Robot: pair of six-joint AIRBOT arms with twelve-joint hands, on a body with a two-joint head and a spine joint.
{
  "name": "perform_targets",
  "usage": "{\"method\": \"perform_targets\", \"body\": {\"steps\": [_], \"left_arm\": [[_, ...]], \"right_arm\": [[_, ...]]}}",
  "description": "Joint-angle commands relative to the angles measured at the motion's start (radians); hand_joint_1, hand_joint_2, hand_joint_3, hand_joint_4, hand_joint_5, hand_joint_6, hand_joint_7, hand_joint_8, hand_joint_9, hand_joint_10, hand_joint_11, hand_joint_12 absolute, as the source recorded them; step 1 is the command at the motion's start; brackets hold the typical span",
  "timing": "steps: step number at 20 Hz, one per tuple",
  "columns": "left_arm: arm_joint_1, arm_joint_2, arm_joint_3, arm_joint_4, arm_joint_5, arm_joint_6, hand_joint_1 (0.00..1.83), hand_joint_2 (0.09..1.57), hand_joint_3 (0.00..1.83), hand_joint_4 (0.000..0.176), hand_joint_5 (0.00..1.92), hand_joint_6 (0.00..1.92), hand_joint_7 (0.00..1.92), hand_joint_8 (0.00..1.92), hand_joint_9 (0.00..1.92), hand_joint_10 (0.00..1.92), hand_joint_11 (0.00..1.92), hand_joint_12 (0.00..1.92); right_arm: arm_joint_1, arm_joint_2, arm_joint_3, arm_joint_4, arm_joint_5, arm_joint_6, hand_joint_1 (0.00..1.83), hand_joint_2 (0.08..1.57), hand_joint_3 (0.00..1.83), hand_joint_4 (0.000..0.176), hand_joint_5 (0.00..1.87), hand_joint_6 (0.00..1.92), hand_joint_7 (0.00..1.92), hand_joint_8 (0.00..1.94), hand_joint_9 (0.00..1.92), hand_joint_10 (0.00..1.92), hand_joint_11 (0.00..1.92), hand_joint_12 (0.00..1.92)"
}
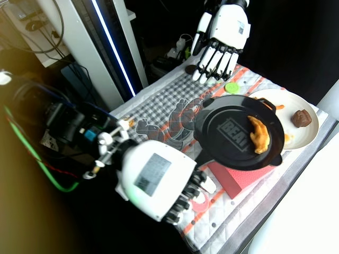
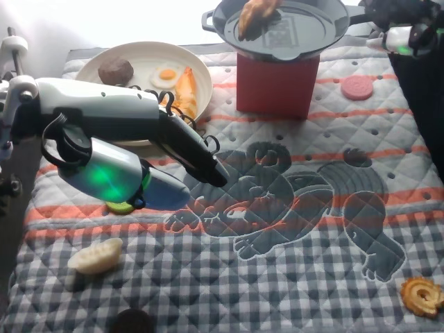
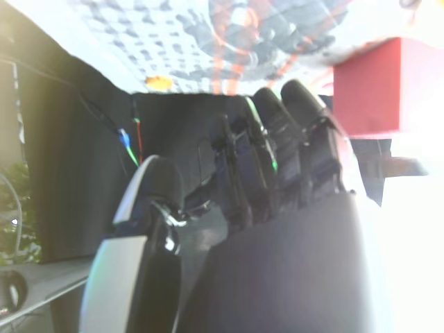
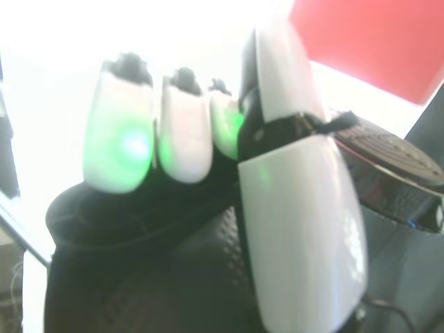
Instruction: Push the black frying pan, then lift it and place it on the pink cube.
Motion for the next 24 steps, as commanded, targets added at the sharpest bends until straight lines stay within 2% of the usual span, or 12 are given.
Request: {"method": "perform_targets", "body": {"steps": [1, 4, 8, 9, 10, 11, 12, 15, 17, 20, 22, 24], "left_arm": [[-0.014, -0.001, 0.004, -0.053, 0.005, -0.005, 0.51, 1.35, 0.0, 0.0, 0.61, 0.0, 0.58, 0.0, 0.22, 0.76, 0.0, 1.1], [-0.017, -0.01, 0.011, -0.055, 0.012, -0.005, 0.47, 1.38, 0.0, 0.003, 0.54, 0.0, 0.52, 0.0, 0.2, 0.53, 0.0, 0.59], [-0.019, -0.01, 0.012, -0.061, 0.015, -0.005, 0.54, 1.35, 0.0, 0.0, 0.57, 0.01, 0.55, 0.01, 0.3, 0.4, 0.0, 0.66], [-0.019, -0.009, 0.012, -0.063, 0.015, -0.005, 0.49, 1.36, 0.0, 0.0, 0.56, 0.0, 0.54, 0.0, 0.3, 0.38, 0.0, 0.65], [-0.018, -0.009, 0.013, -0.067, 0.015, -0.005, 0.48, 1.36, 0.0, 0.0, 0.57, 0.0, 0.55, 0.0, 0.33, 0.33, 0.0, 0.67], [-0.018, -0.009, 0.014, -0.068, 0.015, -0.005, 0.45, 1.37, 0.0, 0.0, 0.57, 0.0, 0.55, 0.0, 0.33, 0.31, 0.0, 0.67], [-0.018, -0.009, 0.014, -0.068, 0.015, -0.005, 0.47, 1.37, 0.0, 0.0, 0.56, 0.0, 0.55, 0.0, 0.34, 0.3, 0.0, 0.67], [-0.018, -0.008, 0.014, -0.071, 0.014, -0.005, 0.46, 1.37, 0.0, 0.0, 0.58, 0.01, 0.55, 0.01, 0.34, 0.28, 0.0, 0.68], [-0.018, -0.008, 0.014, -0.072, 0.015, -0.005, 0.38, 1.39, 0.0, 0.005, 0.55, 0.0, 0.52, 0.0, 0.32, 0.27, 0.0, 0.54], [-0.017, -0.009, 0.013, -0.074, 0.011, -0.005, 0.32, 1.41, 0.0, 0.013, 0.51, 0.0, 0.51, 0.0, 0.34, 0.27, 0.0, 0.52], [-0.016, -0.009, 0.013, -0.068, 0.001, -0.005, 0.32, 1.41, 0.0, 0.038, 0.5, 0.0, 0.49, 0.0, 0.31, 0.25, 0.0, 0.59], [-0.015, -0.009, 0.012, -0.055, -0.017, -0.005, 0.4, 1.39, 0.0, 0.023, 0.53, 0.01, 0.49, 0.0, 0.24, 0.37, 0.0, 0.49]], "right_arm": [[0.024, -0.004, 0.014, -0.007, 0.088, -0.006, 1.42, 1.28, 0.0, 0.0, 1.25, 1.92, 1.46, 1.94, 1.57, 1.92, 1.63, 1.92], [0.032, -0.026, 0.038, 0.03, 0.051, -0.061, 1.42, 1.26, 0.0, 0.047, 1.33, 1.92, 1.52, 1.94, 1.62, 1.92, 1.66, 1.92], [0.031, -0.032, 0.052, 0.061, 0.019, -0.067, 1.38, 1.27, 0.0, 0.08, 1.15, 1.92, 1.31, 1.94, 1.43, 1.92, 1.49, 1.92], [0.031, -0.032, 0.049, 0.061, 0.017, -0.067, 1.14, 1.31, 0.0, 0.074, 1.0, 1.92, 1.18, 1.94, 1.32, 1.92, 1.39, 1.92], [0.025, -0.032, 0.041, 0.061, 0.017, -0.067, 0.92, 1.37, 0.03, 0.0, 0.61, 1.8, 0.88, 1.94, 1.05, 1.92, 1.14, 1.92], [0.021, -0.031, 0.033, 0.061, 0.017, -0.067, 0.83, 1.39, 0.04, 0.0, 0.52, 1.78, 0.73, 1.94, 0.93, 1.92, 1.03, 1.92], [0.016, -0.031, 0.028, 0.061, 0.018, -0.067, 1.02, 1.4, 0.01, 0.0, 0.39, 1.73, 0.67, 1.77, 0.72, 1.85, 0.81, 1.92], [0.012, -0.025, -0.001, 0.061, 0.023, -0.098, 0.74, 1.34, 0.0, 0.0, 0.09, 0.57, 0.24, 0.78, 0.3, 1.24, 0.11, 1.74], [0.012, -0.017, -0.028, 0.061, 0.029, -0.137, 0.8, 1.26, 0.0, 0.0, 0.11, 0.19, 0.26, 0.29, 0.15, 0.95, 0.0, 1.5], [0.012, 0.018, -0.073, 0.061, 0.045, -0.174, 0.66, 1.26, 0.0, 0.082, 0.0, 0.0, 0.11, 0.03, 0.04, 0.61, 0.0, 0.76], [0.009, 0.033, -0.094, 0.061, 0.05, -0.19, 0.59, 1.24, 0.0, 0.127, 0.0, 0.0, 0.04, 0.03, 0.03, 0.69, 0.0, 1.4], [0.005, 0.05, -0.114, 0.061, 0.054, -0.205, 0.59, 1.24, 0.0, 0.137, 0.0, 0.0, 0.0, 0.0, 0.0, 0.22, 0.0, 1.05]]}}
